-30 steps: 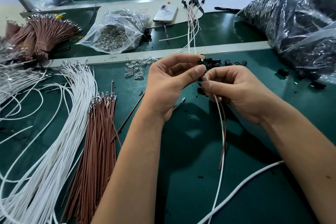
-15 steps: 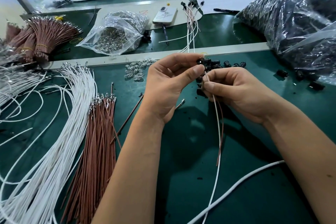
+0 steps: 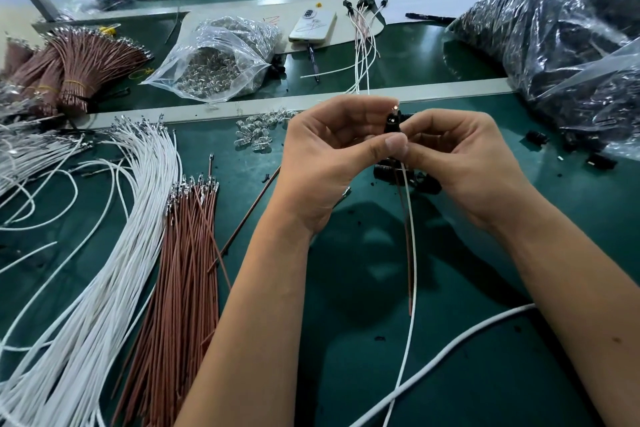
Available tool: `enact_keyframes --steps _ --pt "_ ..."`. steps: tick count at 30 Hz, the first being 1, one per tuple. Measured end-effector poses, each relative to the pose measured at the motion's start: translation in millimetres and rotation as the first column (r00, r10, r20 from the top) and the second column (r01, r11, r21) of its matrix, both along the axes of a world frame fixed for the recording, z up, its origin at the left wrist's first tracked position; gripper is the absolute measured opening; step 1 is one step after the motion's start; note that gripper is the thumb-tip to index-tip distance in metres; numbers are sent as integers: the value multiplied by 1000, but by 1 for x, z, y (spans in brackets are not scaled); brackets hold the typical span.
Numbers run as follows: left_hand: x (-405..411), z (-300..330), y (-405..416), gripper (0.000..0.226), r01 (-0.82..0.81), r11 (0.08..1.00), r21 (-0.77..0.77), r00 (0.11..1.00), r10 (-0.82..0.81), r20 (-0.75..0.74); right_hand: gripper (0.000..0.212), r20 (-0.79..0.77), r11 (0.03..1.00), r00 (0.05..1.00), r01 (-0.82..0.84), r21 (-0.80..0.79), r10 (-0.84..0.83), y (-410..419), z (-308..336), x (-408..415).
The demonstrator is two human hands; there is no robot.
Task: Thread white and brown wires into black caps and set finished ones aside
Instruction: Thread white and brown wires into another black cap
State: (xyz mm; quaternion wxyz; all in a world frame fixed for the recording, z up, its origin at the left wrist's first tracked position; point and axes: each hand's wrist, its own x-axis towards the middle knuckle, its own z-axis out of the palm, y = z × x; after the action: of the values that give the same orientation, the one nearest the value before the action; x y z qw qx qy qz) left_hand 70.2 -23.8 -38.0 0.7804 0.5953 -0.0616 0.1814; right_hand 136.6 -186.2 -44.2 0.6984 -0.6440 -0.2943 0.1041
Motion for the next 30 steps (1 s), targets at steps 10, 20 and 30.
enact_keyframes --steps 10,20,30 --pt "0 2 -1 25 -57 998 16 998 57 -18 14 123 998 992 6 -69 3 1 -3 2" --pt "-1 3 -1 27 -55 998 14 998 55 23 7 188 990 982 16 -143 11 2 -4 3" --pt "-2 4 -2 26 -29 999 -15 998 30 55 12 92 993 995 -37 -114 47 -2 -6 3"
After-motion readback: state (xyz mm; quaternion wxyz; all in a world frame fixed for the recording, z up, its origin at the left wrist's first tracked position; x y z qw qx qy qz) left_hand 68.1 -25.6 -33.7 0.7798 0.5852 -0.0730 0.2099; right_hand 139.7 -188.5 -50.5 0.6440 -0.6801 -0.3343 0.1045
